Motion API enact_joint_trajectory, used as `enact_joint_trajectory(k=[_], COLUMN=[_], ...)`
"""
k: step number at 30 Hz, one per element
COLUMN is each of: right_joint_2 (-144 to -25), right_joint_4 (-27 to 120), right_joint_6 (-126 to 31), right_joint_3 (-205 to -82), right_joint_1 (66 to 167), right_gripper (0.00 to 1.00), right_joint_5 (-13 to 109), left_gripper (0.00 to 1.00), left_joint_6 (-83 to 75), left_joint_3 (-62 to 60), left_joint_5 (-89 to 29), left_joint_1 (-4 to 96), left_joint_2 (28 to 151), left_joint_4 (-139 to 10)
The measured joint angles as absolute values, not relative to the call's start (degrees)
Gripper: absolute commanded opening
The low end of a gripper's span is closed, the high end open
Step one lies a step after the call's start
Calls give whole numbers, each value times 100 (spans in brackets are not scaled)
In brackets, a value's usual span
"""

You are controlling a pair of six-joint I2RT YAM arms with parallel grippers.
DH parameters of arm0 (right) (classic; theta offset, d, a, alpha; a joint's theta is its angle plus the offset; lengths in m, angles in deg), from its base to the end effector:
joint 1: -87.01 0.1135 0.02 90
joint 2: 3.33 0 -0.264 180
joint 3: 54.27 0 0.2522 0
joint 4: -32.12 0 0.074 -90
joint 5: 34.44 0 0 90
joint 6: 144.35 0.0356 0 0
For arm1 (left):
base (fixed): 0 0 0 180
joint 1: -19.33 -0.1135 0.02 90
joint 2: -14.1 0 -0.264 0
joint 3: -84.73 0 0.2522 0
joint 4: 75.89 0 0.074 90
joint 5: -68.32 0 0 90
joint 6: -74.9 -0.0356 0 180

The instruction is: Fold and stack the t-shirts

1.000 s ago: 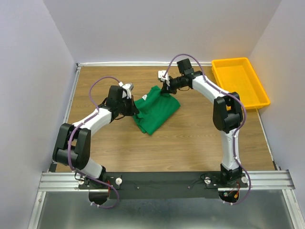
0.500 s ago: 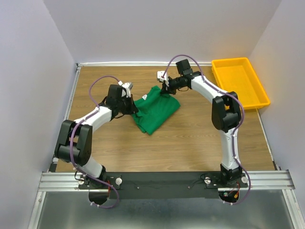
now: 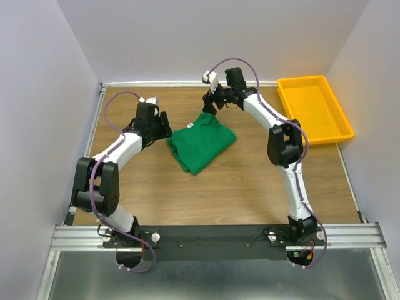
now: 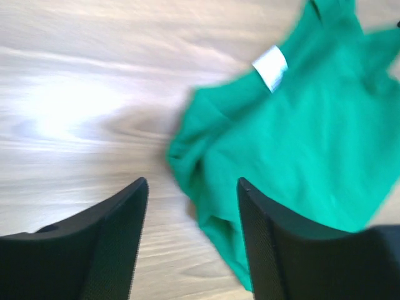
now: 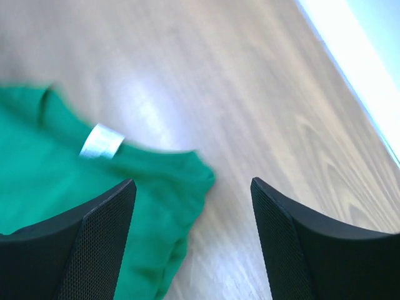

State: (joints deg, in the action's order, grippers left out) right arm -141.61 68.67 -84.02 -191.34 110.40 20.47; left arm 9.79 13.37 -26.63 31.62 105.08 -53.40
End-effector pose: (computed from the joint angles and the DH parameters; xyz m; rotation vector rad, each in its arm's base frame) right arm 0.4973 0.2374 0.2207 -1.2481 1.7600 0.6158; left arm 0.3348 -0.0761 0.2194 -0.2122 2.3315 -0.4273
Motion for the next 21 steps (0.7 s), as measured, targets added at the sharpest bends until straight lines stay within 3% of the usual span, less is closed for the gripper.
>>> enact_joint_trajectory(k=[2,4,5,8,12,17,21], right_joint_2=[-14314,-14340,-14336,-14128,-13610,-13545,-13962], right_joint_4=[6773,6694,6666,6543,6674,6965,7212], right_joint_6=[-7878,-7355,-7211,-6872,-6999,-6938,-6719], right_joint_3=[-19420,-19483,-19477,-19011,-17995,-17796,-18358], right_joint_1=[11047,11047,11040,10977,10894,10865,10874], right_gripper=[78,65,47,23,1,1,1], right_joint_5=[2414,2670,2694,2394,1633,1022,849], left_gripper=[68,56,49,0,0,0,0], left_joint_6=[998,985,957,928,1197,1617,1859], left_joint_3=[1240,1179,1160,1181,1594,2158,2191], left_joint_5=[-2302,-2062,-2048,-2317,-3310,-4114,-4363], left_joint_1=[3141,3138,3138,3138,3254,3921,4255], left_joint_2=[10324,10092,9926,9459,8860,9190,10033], left_joint_4=[-5211,-5148,-5152,-5222,-5803,-6507,-6806])
